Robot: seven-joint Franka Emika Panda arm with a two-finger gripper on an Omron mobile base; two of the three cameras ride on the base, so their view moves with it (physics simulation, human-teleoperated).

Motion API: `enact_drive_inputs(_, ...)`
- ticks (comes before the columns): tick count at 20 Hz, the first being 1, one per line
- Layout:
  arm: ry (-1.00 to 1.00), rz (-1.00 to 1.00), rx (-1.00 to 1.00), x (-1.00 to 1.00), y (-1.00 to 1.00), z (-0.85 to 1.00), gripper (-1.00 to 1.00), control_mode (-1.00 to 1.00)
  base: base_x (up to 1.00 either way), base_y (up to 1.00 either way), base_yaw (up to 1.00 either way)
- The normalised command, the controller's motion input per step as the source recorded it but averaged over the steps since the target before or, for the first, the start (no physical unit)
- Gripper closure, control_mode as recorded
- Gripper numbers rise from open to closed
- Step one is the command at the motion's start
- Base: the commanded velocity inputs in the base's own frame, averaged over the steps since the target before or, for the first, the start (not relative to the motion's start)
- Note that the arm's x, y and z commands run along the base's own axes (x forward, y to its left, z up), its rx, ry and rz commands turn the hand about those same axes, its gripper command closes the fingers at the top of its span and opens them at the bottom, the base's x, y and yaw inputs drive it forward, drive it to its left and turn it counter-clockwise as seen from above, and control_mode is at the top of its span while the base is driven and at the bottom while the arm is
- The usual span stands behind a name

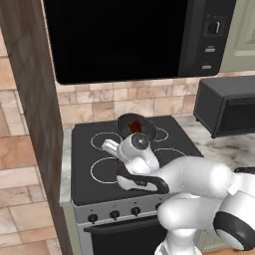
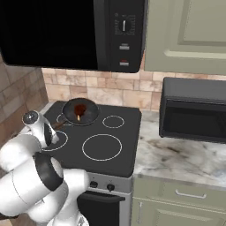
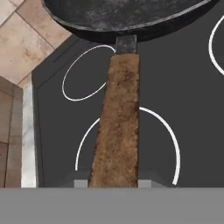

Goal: Pick up the pan with the steak in it and place it on the dining table. Then place the steak on the plate.

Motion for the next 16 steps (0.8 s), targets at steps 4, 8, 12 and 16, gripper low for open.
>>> enact_drive_inputs(4,0.2,-0.14,0.01,-0.39,-0.36,0.88,1.0,-1.0,0.0,0.0,0.0)
enact_drive_inputs(8,0.19,-0.13,0.03,-0.61,-0.44,0.64,1.0,-1.0,0.0,0.0,0.0)
enact_drive_inputs(12,0.08,-0.08,0.0,-0.88,-0.48,0.49,1.0,-1.0,0.0,0.0,0.0)
enact_drive_inputs(16,0.0,-0.02,0.0,-1.0,-0.56,0.42,1.0,-1.0,0.0,0.0,0.0)
